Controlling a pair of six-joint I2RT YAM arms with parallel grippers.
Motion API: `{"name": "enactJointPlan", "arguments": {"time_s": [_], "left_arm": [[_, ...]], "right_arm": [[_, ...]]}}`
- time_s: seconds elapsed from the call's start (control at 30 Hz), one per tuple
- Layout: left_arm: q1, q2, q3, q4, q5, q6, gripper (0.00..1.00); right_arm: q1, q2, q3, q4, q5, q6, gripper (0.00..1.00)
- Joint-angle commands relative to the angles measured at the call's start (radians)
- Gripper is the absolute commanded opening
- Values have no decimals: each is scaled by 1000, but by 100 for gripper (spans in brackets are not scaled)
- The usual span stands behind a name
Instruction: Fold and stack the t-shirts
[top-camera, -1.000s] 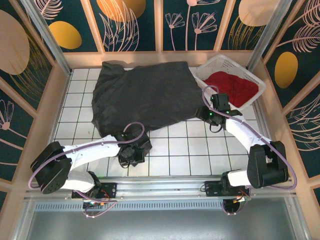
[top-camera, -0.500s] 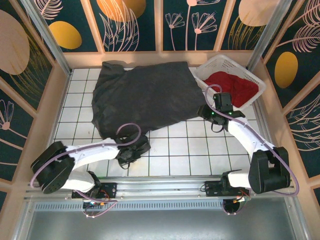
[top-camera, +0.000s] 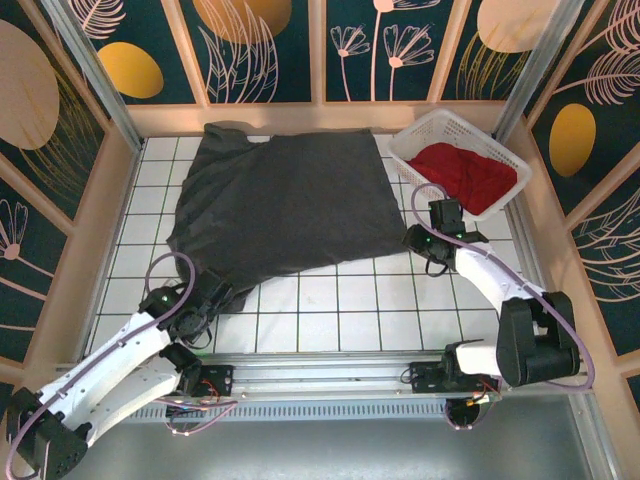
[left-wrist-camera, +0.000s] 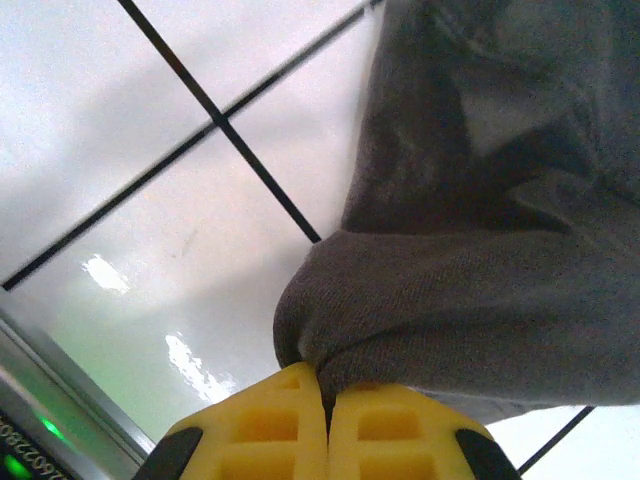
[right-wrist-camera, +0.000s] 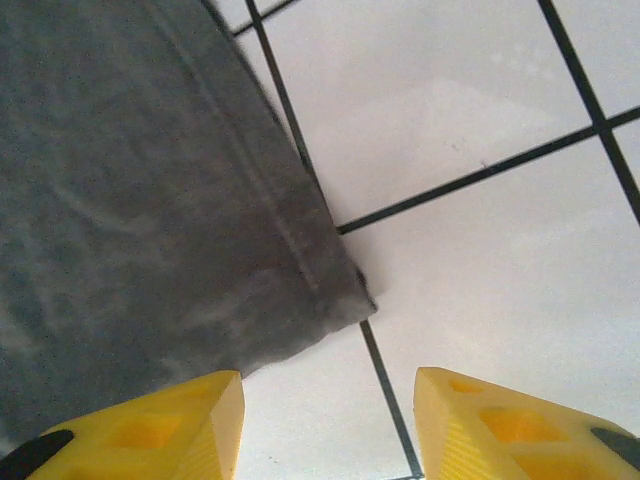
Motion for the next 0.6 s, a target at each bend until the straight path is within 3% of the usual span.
{"name": "enactJointPlan", "arguments": {"time_s": [0.0, 0.2, 0.57], "left_arm": [[10, 19, 77, -100, -118, -35, 0], [12, 41, 73, -63, -109, -23, 0], [13, 28, 85, -80, -120, -17, 0]], "right_arm": [[5, 40, -18, 34, 4, 9, 47], [49, 135, -5, 108, -39, 4, 41], [46, 250, 62, 95, 48, -23, 39]]}}
